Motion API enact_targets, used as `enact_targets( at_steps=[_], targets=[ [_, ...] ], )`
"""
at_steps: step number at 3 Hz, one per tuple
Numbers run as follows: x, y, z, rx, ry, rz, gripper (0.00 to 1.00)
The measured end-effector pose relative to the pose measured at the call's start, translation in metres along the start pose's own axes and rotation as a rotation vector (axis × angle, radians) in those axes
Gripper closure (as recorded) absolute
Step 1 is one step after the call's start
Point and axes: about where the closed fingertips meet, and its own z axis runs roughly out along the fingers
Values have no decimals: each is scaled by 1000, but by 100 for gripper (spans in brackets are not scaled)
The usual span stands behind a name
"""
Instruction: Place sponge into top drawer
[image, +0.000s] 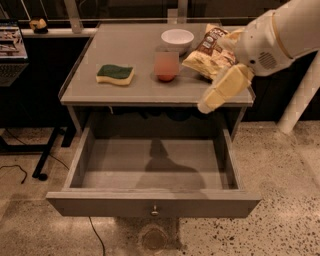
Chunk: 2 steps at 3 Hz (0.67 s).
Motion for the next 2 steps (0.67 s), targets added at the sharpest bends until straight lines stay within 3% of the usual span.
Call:
enact_targets(
  at_steps=[1, 2],
  targets=[
    [-30, -14, 20, -18, -59, -29, 0],
    [-30, -14, 20, -18, -59, -29, 0]
  ],
)
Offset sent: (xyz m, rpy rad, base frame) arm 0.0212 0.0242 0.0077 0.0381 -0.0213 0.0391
